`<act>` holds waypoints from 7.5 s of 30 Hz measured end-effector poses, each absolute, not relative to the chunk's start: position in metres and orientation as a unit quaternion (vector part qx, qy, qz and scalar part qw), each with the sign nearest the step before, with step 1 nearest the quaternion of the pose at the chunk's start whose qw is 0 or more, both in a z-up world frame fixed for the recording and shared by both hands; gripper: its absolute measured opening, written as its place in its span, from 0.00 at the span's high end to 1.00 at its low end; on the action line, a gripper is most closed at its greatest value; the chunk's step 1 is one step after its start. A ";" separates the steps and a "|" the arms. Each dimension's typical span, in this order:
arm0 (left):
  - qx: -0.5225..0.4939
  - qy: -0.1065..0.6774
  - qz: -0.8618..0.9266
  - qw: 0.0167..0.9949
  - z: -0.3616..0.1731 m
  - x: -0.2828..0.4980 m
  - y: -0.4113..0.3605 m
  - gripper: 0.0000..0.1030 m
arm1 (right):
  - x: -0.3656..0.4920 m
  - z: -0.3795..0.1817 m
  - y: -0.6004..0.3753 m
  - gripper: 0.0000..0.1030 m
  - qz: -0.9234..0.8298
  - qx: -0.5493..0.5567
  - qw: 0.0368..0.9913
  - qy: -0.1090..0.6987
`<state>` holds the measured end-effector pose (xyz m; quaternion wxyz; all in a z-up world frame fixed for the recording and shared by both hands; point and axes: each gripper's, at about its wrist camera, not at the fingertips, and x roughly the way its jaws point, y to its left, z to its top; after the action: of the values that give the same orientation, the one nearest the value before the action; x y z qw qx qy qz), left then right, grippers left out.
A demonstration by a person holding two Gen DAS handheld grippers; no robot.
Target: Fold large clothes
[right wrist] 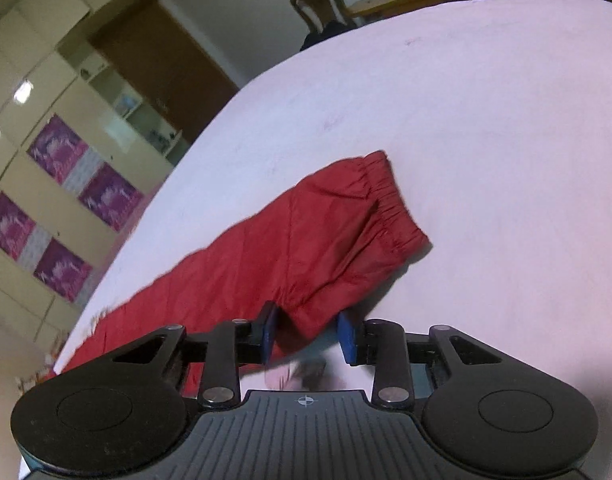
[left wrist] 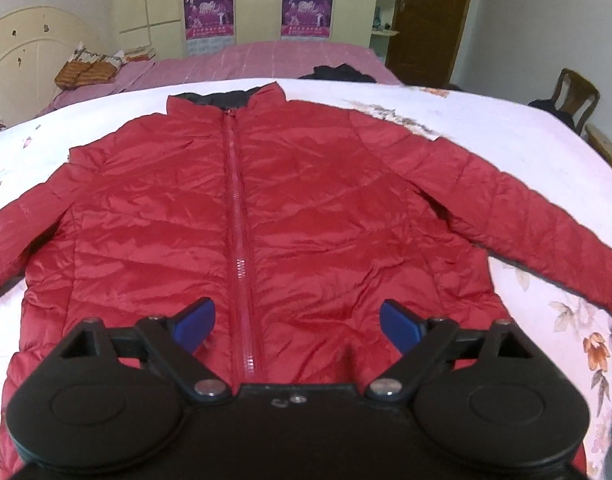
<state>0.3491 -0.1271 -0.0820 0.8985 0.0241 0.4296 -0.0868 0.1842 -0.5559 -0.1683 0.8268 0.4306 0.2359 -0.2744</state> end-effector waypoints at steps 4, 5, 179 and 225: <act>0.019 0.448 -0.066 0.891 -0.087 0.361 -0.119 0.16 | 0.194 -0.159 -0.560 0.94 -0.274 0.401 0.837 0.250; 0.021 0.451 -0.057 0.890 -0.087 0.363 -0.116 0.17 | 0.197 -0.153 -0.560 0.96 -0.272 0.386 0.846 0.249; -0.237 0.267 0.105 0.928 -0.087 0.368 0.220 0.95 | 0.375 -0.102 -0.228 0.21 -0.044 0.096 0.910 0.401; -0.061 0.332 -0.122 0.933 -0.110 0.399 0.008 0.32 | 0.339 -0.064 -0.270 0.21 -0.008 0.164 0.916 0.366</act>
<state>0.3992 0.0085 -0.1101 0.9333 -0.0605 0.3322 -0.1220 0.3391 -0.2696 -0.0643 0.9161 0.1636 0.3658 -0.0085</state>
